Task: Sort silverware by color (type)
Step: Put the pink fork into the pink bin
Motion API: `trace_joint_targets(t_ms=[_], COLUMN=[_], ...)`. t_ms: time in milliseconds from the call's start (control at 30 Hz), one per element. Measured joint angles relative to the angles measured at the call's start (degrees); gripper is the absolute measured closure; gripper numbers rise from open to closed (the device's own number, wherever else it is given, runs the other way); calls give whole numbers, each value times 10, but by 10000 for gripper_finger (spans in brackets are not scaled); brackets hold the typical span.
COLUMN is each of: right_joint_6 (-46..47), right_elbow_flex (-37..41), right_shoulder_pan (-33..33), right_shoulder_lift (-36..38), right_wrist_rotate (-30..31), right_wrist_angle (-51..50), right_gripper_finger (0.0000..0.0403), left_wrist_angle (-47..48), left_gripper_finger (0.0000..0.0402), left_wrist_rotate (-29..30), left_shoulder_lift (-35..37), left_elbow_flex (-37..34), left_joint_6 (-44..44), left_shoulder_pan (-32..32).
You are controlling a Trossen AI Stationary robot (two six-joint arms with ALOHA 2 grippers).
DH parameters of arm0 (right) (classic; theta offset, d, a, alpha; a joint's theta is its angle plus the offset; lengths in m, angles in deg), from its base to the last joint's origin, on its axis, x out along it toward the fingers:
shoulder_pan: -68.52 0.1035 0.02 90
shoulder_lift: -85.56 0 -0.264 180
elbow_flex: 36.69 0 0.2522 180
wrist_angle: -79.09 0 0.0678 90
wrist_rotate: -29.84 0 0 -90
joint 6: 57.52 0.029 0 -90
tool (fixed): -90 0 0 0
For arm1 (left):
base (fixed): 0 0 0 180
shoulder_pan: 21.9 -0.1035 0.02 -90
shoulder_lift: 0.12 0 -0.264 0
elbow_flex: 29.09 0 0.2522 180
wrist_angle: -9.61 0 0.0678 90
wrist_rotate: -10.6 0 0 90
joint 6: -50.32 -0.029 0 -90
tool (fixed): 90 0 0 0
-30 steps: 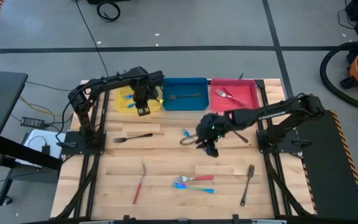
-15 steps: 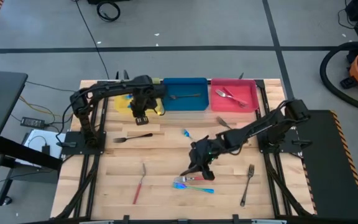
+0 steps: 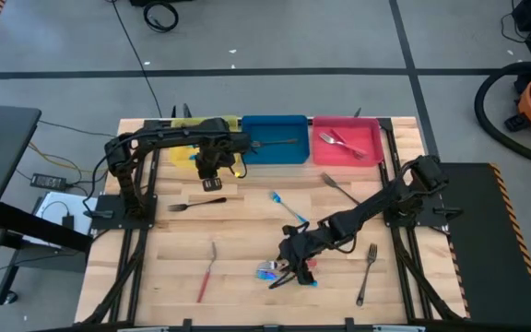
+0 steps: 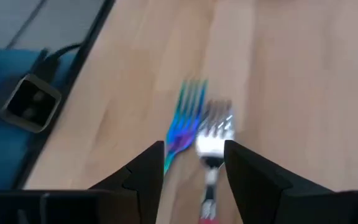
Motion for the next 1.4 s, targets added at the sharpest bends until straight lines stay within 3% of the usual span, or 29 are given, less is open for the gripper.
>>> trace_joint_targets(t_ms=[100, 667, 800, 1033, 1267, 1400], right_joint_6=[14, -5, -17, -3, 6, -16], right_elbow_flex=[0, -1, 0, 0, 1, 1], right_shoulder_pan=[6, 19, 19, -1, -40, -68], right_shoulder_lift=[-10, -87, -76, -59, -19, 22], right_wrist_rotate=[28, 55, 52, 29, -15, -14], right_wrist_angle=[3, 16, 6, -33, -100, -140], right_gripper_finger=[222, 229, 268, 379, 373, 396], left_wrist_angle=[-1, -14, -17, -30, -34, -64], left_gripper_finger=[324, 324, 324, 324, 324, 324], left_wrist_rotate=[0, 0, 0, 0, 1, 1], left_shoulder_lift=[0, 0, 0, 0, 0, 0], left_elbow_flex=[0, 0, 0, 0, 0, 0], left_joint_6=[12, 31, 27, -3, -28, -42], left_shoulder_pan=[1, 2, 2, 1, -7, -15])
